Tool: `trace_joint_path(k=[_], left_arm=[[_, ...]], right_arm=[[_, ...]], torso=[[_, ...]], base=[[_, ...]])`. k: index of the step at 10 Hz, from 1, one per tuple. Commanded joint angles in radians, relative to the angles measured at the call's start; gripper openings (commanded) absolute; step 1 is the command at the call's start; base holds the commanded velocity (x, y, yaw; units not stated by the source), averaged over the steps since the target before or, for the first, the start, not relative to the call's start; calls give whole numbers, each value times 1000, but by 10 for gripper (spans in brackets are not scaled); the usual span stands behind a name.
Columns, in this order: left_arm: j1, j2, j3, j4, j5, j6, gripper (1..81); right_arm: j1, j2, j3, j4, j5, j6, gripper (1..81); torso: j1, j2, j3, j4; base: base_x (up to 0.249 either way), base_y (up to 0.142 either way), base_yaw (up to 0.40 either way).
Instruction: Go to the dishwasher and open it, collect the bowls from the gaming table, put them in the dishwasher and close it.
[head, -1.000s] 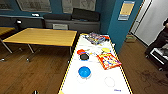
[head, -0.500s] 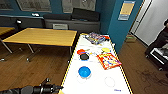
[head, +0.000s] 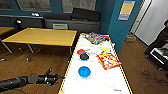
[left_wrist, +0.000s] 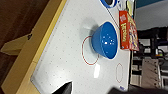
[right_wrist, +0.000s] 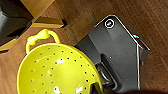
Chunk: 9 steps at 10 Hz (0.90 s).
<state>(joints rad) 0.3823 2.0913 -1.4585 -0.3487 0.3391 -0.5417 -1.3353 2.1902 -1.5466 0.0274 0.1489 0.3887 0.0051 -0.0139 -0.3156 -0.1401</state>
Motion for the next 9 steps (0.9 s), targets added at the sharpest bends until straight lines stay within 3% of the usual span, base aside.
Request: trace_joint_path(k=[1, 5, 9], left_arm=[[-159, -11, -94, -18, 50, -90, 811], [-211, 81, -195, -7, 89, -92, 811], [-220, 214, -272, 56, 124, -93, 811]], right_arm=[[55, -33, 17, -14, -69, -1, 10], [61, -28, 14, -12, -74, -1, 10], [58, -8, 2, -14, -74, -1, 10]], torso=[[0, 0, 0, 0], [0, 0, 0, 0], [0, 0, 0, 0]], base=[[0, 0, 0], [0, 0, 0], [0, 0, 0]])
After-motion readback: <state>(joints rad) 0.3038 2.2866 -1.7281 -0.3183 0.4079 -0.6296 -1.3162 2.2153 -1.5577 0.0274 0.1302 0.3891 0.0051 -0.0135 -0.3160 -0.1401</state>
